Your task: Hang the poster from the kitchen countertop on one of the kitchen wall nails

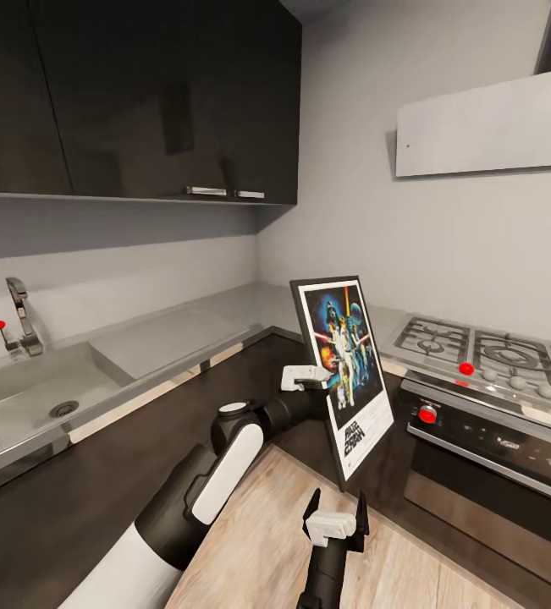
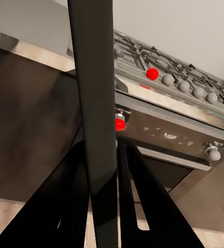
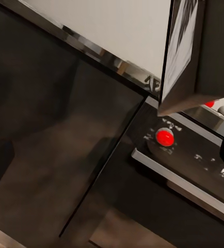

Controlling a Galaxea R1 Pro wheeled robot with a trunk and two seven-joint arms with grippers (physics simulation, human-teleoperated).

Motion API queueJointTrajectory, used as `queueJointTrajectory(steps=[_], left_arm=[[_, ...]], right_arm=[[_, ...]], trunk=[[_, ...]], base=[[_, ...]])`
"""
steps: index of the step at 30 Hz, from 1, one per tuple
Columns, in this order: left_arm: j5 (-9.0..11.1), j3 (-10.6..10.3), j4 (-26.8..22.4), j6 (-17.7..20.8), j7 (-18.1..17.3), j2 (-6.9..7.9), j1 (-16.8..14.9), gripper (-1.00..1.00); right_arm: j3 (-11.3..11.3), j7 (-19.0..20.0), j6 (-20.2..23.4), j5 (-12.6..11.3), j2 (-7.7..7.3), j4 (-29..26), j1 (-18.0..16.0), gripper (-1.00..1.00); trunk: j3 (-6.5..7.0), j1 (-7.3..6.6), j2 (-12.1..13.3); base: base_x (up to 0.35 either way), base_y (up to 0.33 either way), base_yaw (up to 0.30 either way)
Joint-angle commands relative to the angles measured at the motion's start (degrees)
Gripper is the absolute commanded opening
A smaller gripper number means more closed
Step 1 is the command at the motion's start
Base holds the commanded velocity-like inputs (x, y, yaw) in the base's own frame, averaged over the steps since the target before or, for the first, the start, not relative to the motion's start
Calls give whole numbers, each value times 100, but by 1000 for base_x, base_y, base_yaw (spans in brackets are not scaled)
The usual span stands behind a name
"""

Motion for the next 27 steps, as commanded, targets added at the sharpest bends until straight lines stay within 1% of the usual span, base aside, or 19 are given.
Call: queueJointTrajectory(steps=[1,5,7,9,11,12,15,20,22,23,25,26,27], left_arm=[[54,-4,-7,18,63,0,-5,-100],[39,-3,-7,-52,201,0,-5,-100],[36,-9,-7,-224,347,0,-5,-100],[34,-127,-7,-420,497,0,-5,-100],[33,-226,-7,-473,539,0,-5,-100],[31,-307,-7,-507,568,0,-5,-100],[30,-392,-6,-545,602,0,-5,-100],[32,-461,9,-572,622,0,-5,-100],[28,-550,14,-604,624,0,18,-100],[26,-626,16,-670,625,0,48,-100],[25,-691,22,-771,626,0,70,-100],[20,-762,30,-944,627,0,99,-100],[18,-782,33,-991,627,0,106,-100]], right_arm=[[13,-17,-51,-5,0,6,-6,100],[13,-15,-49,-5,0,6,-6,100],[13,-12,-49,-5,0,6,-6,100],[13,-10,-49,-5,0,6,-6,100],[13,-9,-48,-5,0,6,-6,100],[13,-9,-48,-5,0,6,-6,100],[13,-8,-48,-5,0,6,-6,100],[13,-8,-48,-5,0,6,-6,100],[13,-8,-48,-5,0,6,-6,100],[13,-8,-45,-5,0,6,-6,100],[13,-8,-43,-5,0,6,-6,100],[13,-6,-42,-5,0,6,-6,100],[13,-6,-43,-5,0,6,-6,100]], trunk=[[-7,0,-4],[-7,0,-4],[-7,0,-4],[-7,0,-4],[-7,0,-4],[-7,0,-4],[-7,0,-4],[-7,0,-4],[-7,0,-4],[-7,0,-4],[-7,0,-4],[-7,0,-4],[-7,0,-4]], base=[[0,0,0],[0,0,0],[0,0,0],[0,0,0],[0,0,0],[0,0,0],[0,0,0],[0,0,0],[0,0,0],[0,0,0],[0,0,0],[0,0,0],[0,0,0]])
